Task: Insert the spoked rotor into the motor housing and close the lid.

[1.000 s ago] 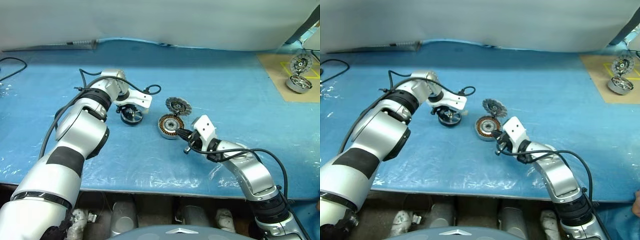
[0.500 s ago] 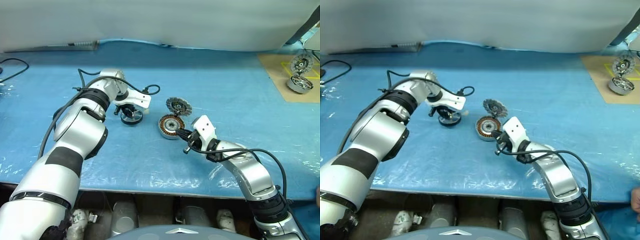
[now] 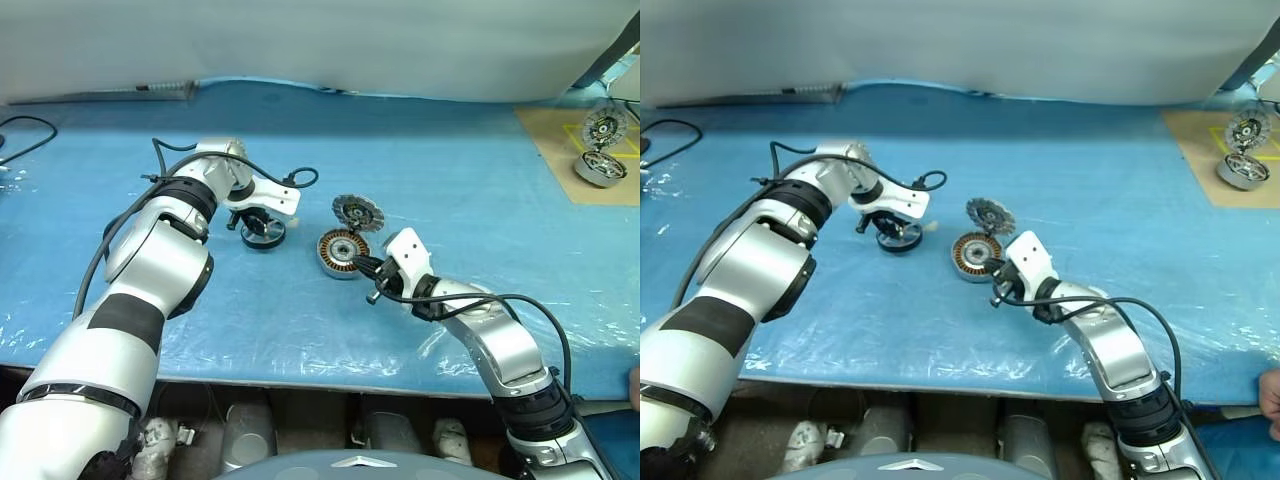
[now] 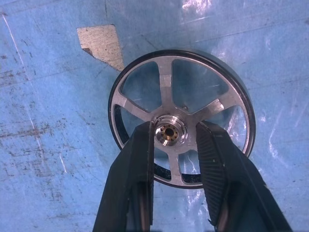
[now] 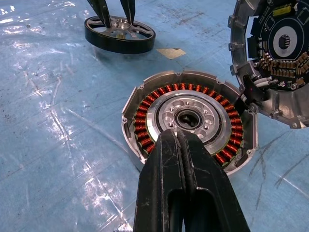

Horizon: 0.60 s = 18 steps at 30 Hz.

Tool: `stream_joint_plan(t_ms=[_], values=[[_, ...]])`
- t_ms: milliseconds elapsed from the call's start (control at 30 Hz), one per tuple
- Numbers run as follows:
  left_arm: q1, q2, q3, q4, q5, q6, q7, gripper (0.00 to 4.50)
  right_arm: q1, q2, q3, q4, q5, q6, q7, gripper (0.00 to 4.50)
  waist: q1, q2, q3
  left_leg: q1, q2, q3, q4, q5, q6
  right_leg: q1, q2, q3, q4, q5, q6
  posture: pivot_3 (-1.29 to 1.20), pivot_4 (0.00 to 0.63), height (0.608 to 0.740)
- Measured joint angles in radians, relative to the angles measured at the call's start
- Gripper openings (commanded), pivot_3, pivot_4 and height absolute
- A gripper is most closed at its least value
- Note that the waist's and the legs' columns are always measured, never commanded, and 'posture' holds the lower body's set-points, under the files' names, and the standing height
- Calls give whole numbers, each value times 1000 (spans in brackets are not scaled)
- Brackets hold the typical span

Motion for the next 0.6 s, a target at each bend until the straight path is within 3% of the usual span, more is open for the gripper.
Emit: stream_joint_plan(t_ms=[167,367,600], values=[[-5,17,45,1,-48,-22,-15,904,-11,3,0,12,0,-2,5,0,1,-3,2,-4,0,0,0,0,0,-7,0,0,1,0,0,0,150,740],[-6,124,116,-26,-131,-71,-66,904,-12,8,-12,2,7,-15,8,0,-6,-5,6,-8,0,0,-2,0,0,-13,1,0,1,1,1,0,150,740],[87,232,195,-199,-252,-70,-188,904,-9,18,-51,-49,57,-21,26,0,-4,-4,7,-8,0,0,-4,0,0,-13,1,-1,1,1,0,0,150,740]])
